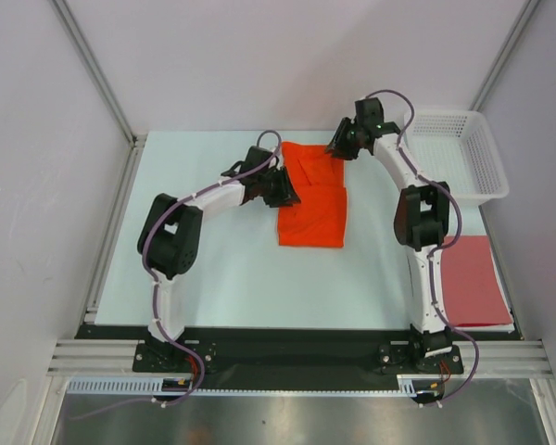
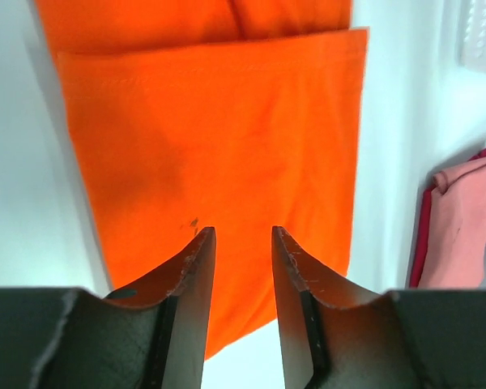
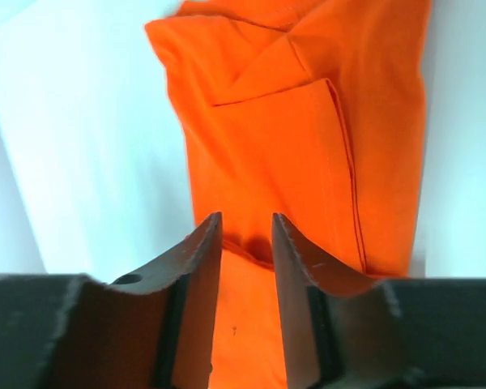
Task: Fold and stack the t-shirts
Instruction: Fold the tshirt
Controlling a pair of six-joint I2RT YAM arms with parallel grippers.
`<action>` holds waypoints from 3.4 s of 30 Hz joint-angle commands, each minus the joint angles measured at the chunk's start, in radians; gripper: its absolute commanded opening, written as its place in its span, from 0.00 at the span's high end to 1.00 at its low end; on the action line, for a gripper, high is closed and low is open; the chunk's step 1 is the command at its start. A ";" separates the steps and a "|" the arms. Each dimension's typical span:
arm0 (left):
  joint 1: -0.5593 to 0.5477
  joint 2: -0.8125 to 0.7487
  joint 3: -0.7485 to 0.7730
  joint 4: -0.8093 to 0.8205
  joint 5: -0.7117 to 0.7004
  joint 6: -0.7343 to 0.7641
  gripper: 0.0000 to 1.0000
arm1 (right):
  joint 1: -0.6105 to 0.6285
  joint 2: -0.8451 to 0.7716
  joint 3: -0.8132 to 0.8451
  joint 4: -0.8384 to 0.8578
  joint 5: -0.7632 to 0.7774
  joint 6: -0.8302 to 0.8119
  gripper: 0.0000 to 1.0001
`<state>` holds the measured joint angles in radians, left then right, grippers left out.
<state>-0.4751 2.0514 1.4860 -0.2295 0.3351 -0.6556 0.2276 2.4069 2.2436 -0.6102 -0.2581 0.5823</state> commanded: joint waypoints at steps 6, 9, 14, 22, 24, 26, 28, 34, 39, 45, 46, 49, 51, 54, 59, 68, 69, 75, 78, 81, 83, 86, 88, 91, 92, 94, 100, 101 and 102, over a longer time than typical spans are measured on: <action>0.000 0.113 0.230 0.003 0.050 0.031 0.59 | -0.007 -0.328 -0.445 -0.017 -0.231 -0.045 0.58; 0.010 0.080 0.226 -0.074 0.027 0.092 0.60 | -0.010 -0.483 -0.686 0.016 -0.273 -0.052 0.59; 0.016 -0.187 -0.062 -0.035 0.018 0.189 0.57 | -0.037 -0.682 -0.968 0.071 -0.296 -0.123 0.47; 0.029 -0.399 -0.440 0.089 0.093 0.246 0.68 | -0.065 -0.707 -1.187 0.193 -0.408 -0.219 0.65; 0.032 -0.407 -0.483 0.123 0.088 0.235 0.86 | -0.068 -0.698 -1.194 0.205 -0.405 -0.222 0.69; 0.036 -0.386 -0.484 0.137 0.062 0.220 0.94 | -0.073 -0.684 -1.197 0.205 -0.399 -0.220 0.76; 0.043 -0.332 -0.454 0.090 0.050 0.200 0.94 | -0.079 -0.675 -1.204 0.207 -0.411 -0.217 0.78; 0.044 -0.248 -0.434 0.116 0.053 0.201 0.83 | -0.082 -0.660 -1.210 0.210 -0.429 -0.211 0.77; 0.044 -0.191 -0.394 0.114 0.103 0.183 0.83 | -0.082 -0.643 -1.201 0.211 -0.441 -0.200 0.77; 0.044 -0.206 -0.400 0.134 0.116 0.211 0.72 | -0.082 -0.632 -1.201 0.214 -0.446 -0.208 0.77; 0.044 -0.208 -0.401 0.134 0.117 0.214 0.69 | -0.082 -0.629 -1.199 0.213 -0.448 -0.210 0.77; 0.044 -0.191 -0.394 0.142 0.139 0.217 0.66 | -0.082 -0.620 -1.197 0.214 -0.451 -0.211 0.78; 0.044 -0.172 -0.388 0.154 0.159 0.199 0.66 | -0.082 -0.615 -1.191 0.214 -0.457 -0.211 0.78; 0.043 -0.163 -0.374 0.162 0.200 0.166 0.66 | -0.080 -0.605 -1.184 0.211 -0.463 -0.216 0.78; 0.044 -0.215 -0.372 0.007 0.064 0.137 0.68 | -0.083 -0.592 -1.179 0.211 -0.471 -0.223 0.78; 0.049 -0.312 -0.435 0.022 0.048 0.128 0.58 | -0.085 -0.583 -1.188 0.237 -0.486 -0.222 0.66; 0.049 -0.312 -0.434 0.041 0.051 0.125 0.58 | -0.086 -0.581 -1.188 0.242 -0.487 -0.222 0.66; 0.049 -0.260 -0.412 0.125 0.148 0.097 0.54 | -0.086 -0.575 -1.188 0.248 -0.464 -0.214 0.61; 0.047 -0.232 -0.400 0.151 0.171 0.079 0.54 | -0.094 -0.571 -1.187 0.245 -0.452 -0.214 0.60; 0.047 -0.206 -0.379 0.159 0.202 0.065 0.54 | -0.100 -0.566 -1.181 0.239 -0.437 -0.213 0.59; 0.046 -0.179 -0.365 0.141 0.199 0.063 0.55 | -0.102 -0.566 -1.178 0.237 -0.437 -0.213 0.58; 0.046 -0.163 -0.357 0.104 0.182 0.066 0.58 | -0.100 -0.566 -1.179 0.227 -0.429 -0.217 0.58; 0.046 -0.162 -0.362 0.102 0.183 0.070 0.61 | -0.102 -0.575 -1.182 0.227 -0.425 -0.222 0.58; 0.044 -0.154 -0.360 0.098 0.182 0.079 0.66 | -0.100 -0.562 -1.179 0.228 -0.441 -0.223 0.58; 0.046 -0.151 -0.357 0.096 0.183 0.082 0.68 | -0.100 -0.559 -1.175 0.231 -0.451 -0.222 0.58; 0.046 -0.137 -0.345 0.085 0.186 0.082 0.73 | -0.094 -0.543 -1.171 0.240 -0.454 -0.219 0.59; 0.047 -0.105 -0.320 0.042 0.188 0.099 0.88 | -0.080 -0.509 -1.168 0.279 -0.475 -0.190 0.75; 0.047 -0.105 -0.322 0.041 0.188 0.106 0.90 | -0.080 -0.508 -1.171 0.282 -0.471 -0.187 0.78; 0.047 -0.105 -0.322 0.029 0.177 0.112 0.93 | -0.082 -0.508 -1.181 0.283 -0.460 -0.182 0.91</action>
<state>-0.4316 1.9415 1.1301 -0.1688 0.5053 -0.5747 0.1398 1.8957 1.0531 -0.3626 -0.7094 0.3878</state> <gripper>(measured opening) 0.096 0.166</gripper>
